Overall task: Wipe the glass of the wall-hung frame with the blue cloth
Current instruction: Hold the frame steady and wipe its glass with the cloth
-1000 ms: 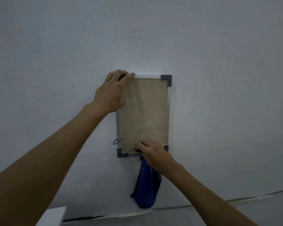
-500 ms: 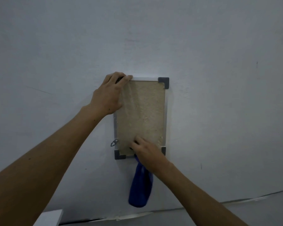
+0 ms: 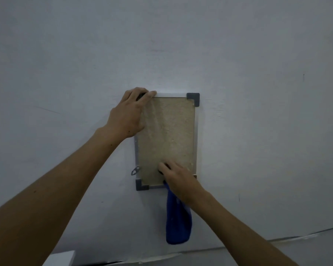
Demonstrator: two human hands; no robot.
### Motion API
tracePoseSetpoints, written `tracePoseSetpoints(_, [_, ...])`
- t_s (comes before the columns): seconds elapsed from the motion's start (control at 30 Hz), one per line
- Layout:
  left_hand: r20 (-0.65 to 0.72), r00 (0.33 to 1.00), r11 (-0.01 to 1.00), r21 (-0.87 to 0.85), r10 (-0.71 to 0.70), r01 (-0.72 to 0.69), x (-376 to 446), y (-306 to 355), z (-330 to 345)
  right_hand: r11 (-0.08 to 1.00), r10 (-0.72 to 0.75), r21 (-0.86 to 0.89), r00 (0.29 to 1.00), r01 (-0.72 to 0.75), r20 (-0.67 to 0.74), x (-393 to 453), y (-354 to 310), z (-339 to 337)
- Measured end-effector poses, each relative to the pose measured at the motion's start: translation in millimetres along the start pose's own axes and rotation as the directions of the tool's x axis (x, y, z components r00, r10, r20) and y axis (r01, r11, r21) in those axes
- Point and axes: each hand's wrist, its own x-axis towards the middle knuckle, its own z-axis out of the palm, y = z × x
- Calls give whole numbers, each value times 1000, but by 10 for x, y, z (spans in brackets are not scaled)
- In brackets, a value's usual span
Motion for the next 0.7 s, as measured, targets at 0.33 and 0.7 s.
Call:
tracePoseSetpoints(0.33, [2,1000,1000,-3,-4,4,2,-1,18,994,106,37,886,-100,-452,648,380,-632])
tracePoseSetpoints(0.7, [9,1000,1000,2,1,-1,-8,35,-16,991,-133,-1,975,135,178,-120,494,-271])
